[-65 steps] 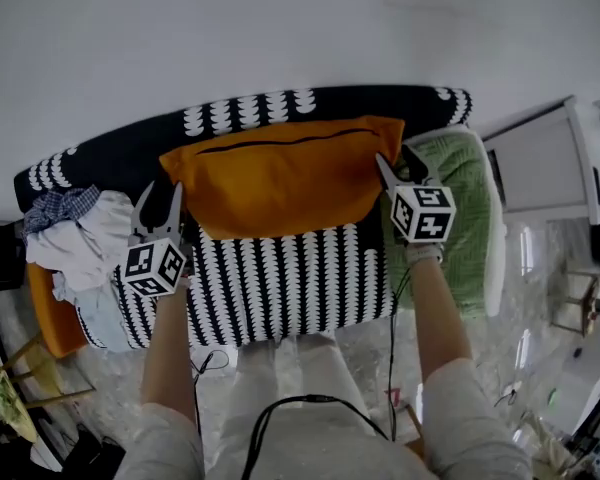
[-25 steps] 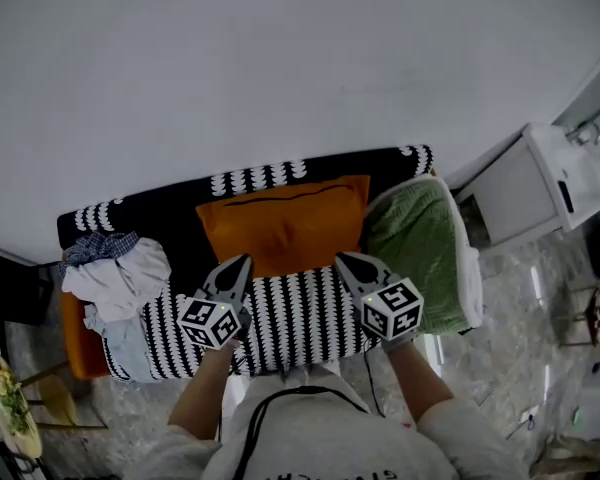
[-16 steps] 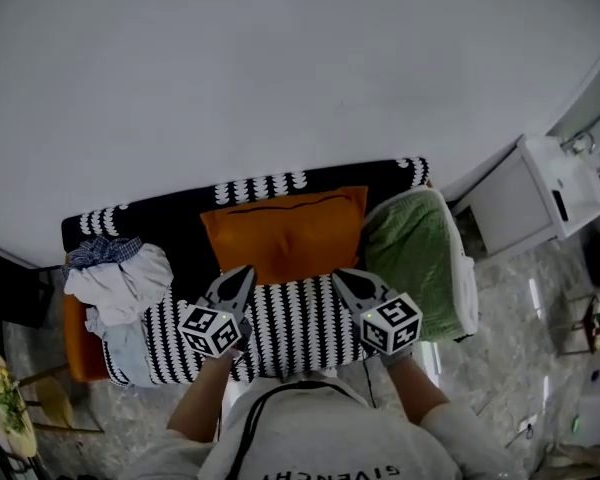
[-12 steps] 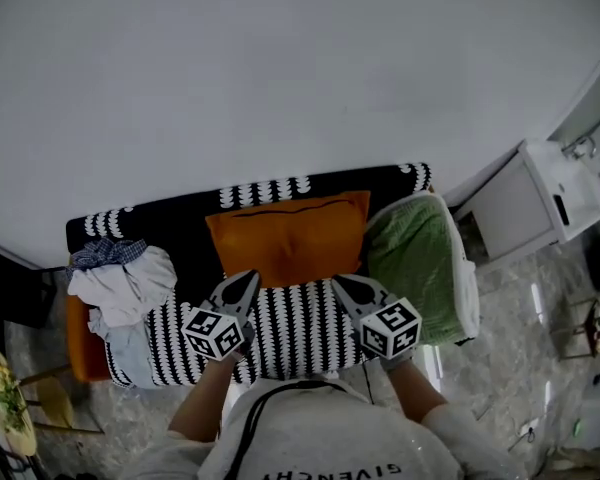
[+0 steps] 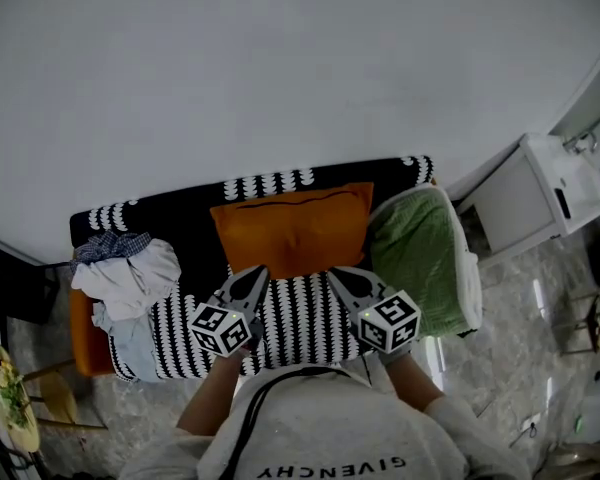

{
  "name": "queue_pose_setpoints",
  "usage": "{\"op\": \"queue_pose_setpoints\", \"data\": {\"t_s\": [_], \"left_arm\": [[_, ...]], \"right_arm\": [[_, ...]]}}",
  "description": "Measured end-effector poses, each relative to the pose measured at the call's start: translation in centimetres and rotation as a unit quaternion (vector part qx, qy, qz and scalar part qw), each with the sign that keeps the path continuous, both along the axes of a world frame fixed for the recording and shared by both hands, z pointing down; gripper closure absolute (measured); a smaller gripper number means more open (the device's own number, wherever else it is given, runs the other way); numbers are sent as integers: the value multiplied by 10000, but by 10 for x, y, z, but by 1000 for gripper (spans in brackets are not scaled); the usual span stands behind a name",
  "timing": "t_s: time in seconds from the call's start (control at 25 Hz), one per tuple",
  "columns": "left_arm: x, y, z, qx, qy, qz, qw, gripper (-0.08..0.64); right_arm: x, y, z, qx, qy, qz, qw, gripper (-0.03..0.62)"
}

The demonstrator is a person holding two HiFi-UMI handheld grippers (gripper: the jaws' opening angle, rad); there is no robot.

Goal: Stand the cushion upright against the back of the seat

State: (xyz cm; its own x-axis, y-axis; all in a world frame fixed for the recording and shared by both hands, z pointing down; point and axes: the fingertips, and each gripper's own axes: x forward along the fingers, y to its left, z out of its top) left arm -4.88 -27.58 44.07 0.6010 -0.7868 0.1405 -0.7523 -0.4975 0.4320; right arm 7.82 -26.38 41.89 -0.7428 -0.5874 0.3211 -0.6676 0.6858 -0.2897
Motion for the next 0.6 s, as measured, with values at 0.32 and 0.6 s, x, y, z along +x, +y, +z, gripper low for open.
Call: {"op": "queue_pose_setpoints", "data": {"t_s": [0.32,0.6], "left_arm": [[-2,14,2,-68,101,3,9999,536],[-6,24,4,-127,227,40,9997,537]], "right_arm": [[-11,10,0,-121,-104,-67,9998,575],[-28,23,4,-187,-96,-281,9994,575]]}}
